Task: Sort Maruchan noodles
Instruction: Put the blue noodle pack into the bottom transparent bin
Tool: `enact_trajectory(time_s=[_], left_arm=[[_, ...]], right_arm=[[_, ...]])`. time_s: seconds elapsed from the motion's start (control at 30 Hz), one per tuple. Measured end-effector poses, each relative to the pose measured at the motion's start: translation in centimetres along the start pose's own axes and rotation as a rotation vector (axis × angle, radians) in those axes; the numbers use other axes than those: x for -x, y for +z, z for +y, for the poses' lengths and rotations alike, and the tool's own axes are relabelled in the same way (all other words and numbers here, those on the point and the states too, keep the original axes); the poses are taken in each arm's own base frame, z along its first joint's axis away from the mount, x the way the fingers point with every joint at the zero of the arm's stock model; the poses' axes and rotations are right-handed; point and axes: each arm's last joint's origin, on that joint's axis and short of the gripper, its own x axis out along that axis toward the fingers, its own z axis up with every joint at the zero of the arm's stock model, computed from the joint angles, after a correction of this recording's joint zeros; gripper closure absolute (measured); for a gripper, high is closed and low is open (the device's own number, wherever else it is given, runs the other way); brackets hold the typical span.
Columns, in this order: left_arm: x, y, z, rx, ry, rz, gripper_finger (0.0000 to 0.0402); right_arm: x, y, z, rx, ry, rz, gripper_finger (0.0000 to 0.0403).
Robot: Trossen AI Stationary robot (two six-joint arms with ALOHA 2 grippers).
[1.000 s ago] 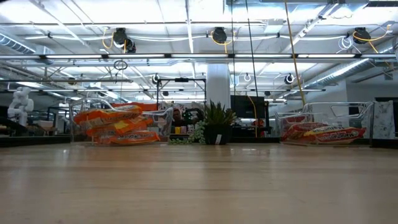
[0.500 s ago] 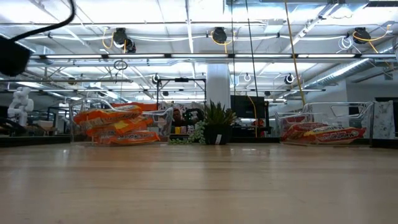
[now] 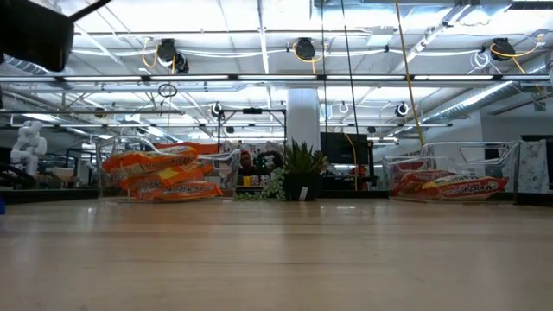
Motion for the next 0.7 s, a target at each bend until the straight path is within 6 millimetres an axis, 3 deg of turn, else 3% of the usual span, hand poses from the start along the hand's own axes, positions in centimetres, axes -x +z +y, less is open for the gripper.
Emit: enact_trajectory(time_s=[0.2,0.4,0.7], left_arm=[[1.4,-0.7,-1.1,-0.211,-0.042,0.131,0.0298],[2.3,-3.9,-1.7,-0.316,-0.074,0.172,0.0298],[2.4,-8.2,-0.5,-0.197,-0.013,0.197,0.0297]], right_arm=[[0.0,-0.1,0.1,0.005,0.025,0.018,0.0328],[-0.1,-0.2,0.1,-0.051,0.022,0.022,0.0328],[-1.3,-1.0,0.5,-0.029,0.010,0.064,0.0328]])
